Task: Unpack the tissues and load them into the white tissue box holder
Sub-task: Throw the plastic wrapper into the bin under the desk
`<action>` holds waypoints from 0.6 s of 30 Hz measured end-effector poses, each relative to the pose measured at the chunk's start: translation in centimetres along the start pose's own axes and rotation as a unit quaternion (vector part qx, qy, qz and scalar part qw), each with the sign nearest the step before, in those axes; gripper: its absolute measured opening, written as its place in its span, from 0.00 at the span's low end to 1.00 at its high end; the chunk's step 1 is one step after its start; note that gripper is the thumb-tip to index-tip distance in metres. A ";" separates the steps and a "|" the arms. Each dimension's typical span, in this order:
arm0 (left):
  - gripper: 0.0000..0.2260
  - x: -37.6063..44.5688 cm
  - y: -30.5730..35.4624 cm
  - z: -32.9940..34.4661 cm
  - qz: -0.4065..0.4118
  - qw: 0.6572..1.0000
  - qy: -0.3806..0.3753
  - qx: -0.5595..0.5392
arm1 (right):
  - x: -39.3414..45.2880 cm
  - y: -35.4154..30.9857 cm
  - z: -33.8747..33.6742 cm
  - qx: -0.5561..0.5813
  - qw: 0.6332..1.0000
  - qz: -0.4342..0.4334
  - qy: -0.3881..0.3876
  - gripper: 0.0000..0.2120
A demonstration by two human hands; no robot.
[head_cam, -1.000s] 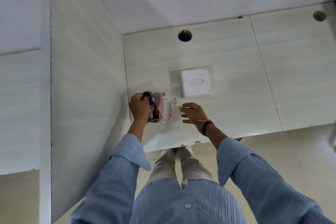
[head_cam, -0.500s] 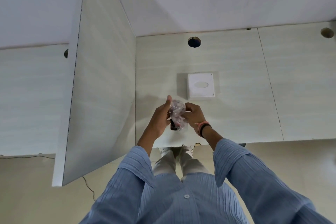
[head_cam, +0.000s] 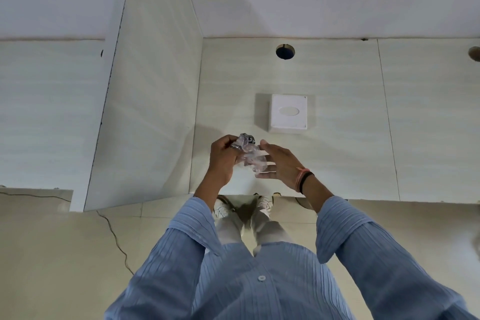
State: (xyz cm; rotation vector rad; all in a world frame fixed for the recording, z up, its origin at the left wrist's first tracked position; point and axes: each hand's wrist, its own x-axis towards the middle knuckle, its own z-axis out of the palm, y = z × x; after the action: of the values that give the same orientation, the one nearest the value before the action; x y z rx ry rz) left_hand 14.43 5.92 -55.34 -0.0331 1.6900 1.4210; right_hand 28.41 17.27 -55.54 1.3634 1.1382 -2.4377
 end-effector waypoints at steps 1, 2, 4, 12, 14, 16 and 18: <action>0.13 -0.3 -0.2 0.2 0.012 1.000 0.008 0.005 | -0.2 0.1 0.1 0.011 1.000 -0.001 -0.013 0.26; 0.12 -0.8 -0.4 0.4 0.029 0.999 0.011 0.014 | -0.5 0.2 0.3 0.021 1.000 -0.007 -0.019 0.27; 0.15 -1.7 -1.1 0.6 0.074 0.996 0.005 0.052 | -1.0 0.3 0.9 0.044 0.998 -0.034 -0.019 0.27; 0.12 -4.8 -2.8 -2.2 0.072 0.988 -0.116 0.072 | -2.5 3.8 1.4 0.136 0.973 -0.104 0.156 0.12; 0.15 -5.7 -3.2 -3.3 0.050 0.991 -0.115 0.052 | -3.3 5.1 1.5 0.152 0.966 -0.117 0.173 0.14; 0.21 -6.4 -3.8 -4.1 0.028 0.983 -0.163 0.080 | -4.3 6.6 2.0 0.162 0.961 -0.127 0.183 0.09; 0.19 -7.2 -4.6 -4.4 0.018 0.965 -0.236 0.111 | -5.2 8.1 2.5 0.144 0.957 -0.138 0.209 0.10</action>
State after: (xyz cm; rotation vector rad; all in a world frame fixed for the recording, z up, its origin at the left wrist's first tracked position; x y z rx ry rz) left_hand 18.55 -2.74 -54.63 0.4309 1.4396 1.1429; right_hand 33.35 8.67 -55.15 2.0100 1.1525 -2.6680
